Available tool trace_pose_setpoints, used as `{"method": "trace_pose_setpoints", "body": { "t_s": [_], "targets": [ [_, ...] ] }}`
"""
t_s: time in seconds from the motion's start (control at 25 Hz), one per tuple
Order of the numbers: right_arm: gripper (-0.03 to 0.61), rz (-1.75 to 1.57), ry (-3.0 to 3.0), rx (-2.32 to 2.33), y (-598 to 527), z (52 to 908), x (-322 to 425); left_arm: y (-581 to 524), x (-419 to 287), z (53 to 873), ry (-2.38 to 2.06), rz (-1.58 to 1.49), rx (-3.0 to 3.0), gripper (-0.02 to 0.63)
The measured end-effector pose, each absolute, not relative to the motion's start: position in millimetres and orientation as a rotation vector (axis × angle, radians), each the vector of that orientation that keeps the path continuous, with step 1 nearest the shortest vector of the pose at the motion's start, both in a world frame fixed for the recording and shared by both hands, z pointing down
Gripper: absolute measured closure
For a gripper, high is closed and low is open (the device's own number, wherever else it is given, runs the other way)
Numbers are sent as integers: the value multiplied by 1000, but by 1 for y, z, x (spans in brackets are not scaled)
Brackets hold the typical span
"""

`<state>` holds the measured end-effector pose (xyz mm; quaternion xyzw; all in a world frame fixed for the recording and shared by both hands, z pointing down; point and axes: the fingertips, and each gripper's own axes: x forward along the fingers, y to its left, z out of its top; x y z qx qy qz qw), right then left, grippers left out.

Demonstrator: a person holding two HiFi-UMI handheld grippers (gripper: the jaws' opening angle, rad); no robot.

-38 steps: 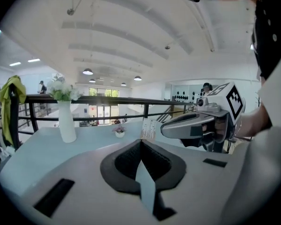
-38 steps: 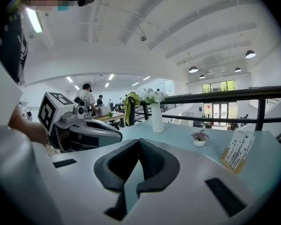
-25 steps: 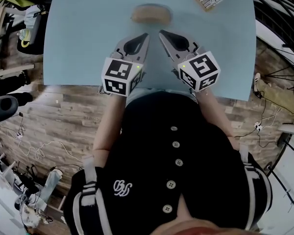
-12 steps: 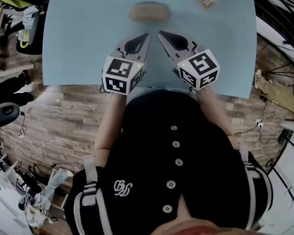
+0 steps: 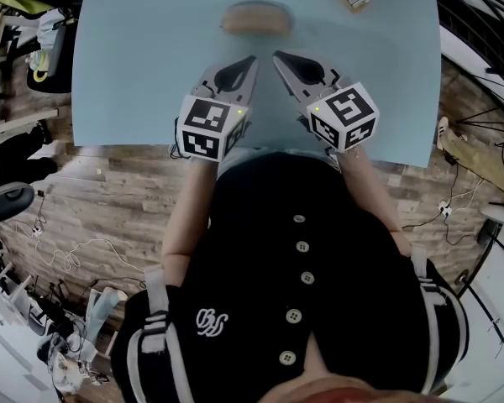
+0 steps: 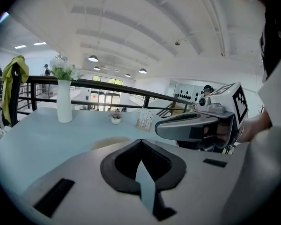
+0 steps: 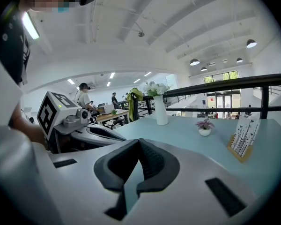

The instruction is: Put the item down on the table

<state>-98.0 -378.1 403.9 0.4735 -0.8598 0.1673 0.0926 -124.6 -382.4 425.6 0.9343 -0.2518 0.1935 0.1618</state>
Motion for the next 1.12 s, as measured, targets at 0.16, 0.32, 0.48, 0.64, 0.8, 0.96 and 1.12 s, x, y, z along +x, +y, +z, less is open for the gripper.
{"method": "trace_pose_setpoints", "body": {
  "t_s": [0.16,0.32,0.48,0.64,0.8,0.96,1.12],
  "targets": [
    [569,496,-2549,1408,-375,405,-98,-377,-125,429,-714,558,2661,604],
    [569,488,-2537,1402,-377,407,-97,-378,-125,429,-712,559,2654,604],
    [569,499,-2538,1394,-378,410,-99,-381,-126,432,-695,564,2640,604],
    [569,505,-2539,1388,-378,411,-98,-380,-126,434,-693,570,2639,604],
    [569,498,-2538,1376,-377,412,-101,-379,-127,436,-686,570,2636,604],
    [569,510,-2536,1380,-378,412,-100,-378,-127,436,-682,585,2644,604],
    [569,511,-2539,1379,-380,412,-102,-380,-129,436,-677,588,2644,604]
  ]
}}
